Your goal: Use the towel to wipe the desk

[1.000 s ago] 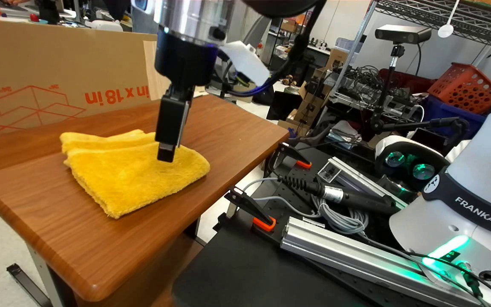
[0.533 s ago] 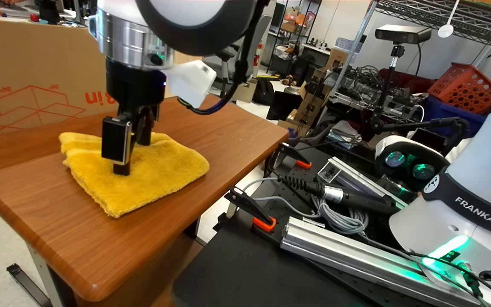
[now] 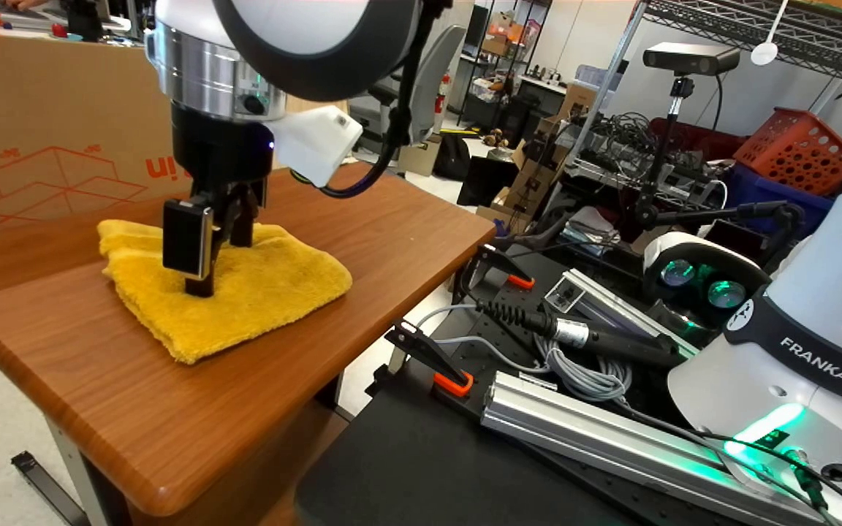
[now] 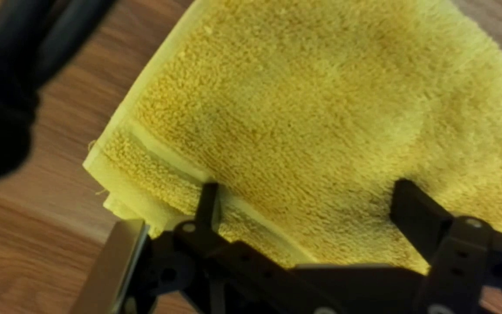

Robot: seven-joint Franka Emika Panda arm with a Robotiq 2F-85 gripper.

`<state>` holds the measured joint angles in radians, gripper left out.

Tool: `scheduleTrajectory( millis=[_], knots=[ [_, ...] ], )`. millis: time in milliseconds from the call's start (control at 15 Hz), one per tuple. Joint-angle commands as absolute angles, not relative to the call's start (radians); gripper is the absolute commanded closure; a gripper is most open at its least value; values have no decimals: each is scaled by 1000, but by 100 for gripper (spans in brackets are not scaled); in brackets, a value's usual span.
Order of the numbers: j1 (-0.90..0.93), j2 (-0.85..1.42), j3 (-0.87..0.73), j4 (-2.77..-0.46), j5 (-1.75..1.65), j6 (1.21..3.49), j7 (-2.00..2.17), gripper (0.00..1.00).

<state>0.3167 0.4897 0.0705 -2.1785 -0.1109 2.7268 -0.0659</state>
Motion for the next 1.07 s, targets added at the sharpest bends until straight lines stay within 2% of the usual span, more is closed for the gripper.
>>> scheduleTrajectory(
  millis=[0,467,800,1000],
  knots=[
    [275,399,45,-2296,-163,2763,-41,0],
    [210,338,-104,-2490,-286,2841,16,0],
    [214,370,-363,-2532,-495,2955,150,0],
    [186,430,-449,-2517,-511,2978,181,0]
  ],
)
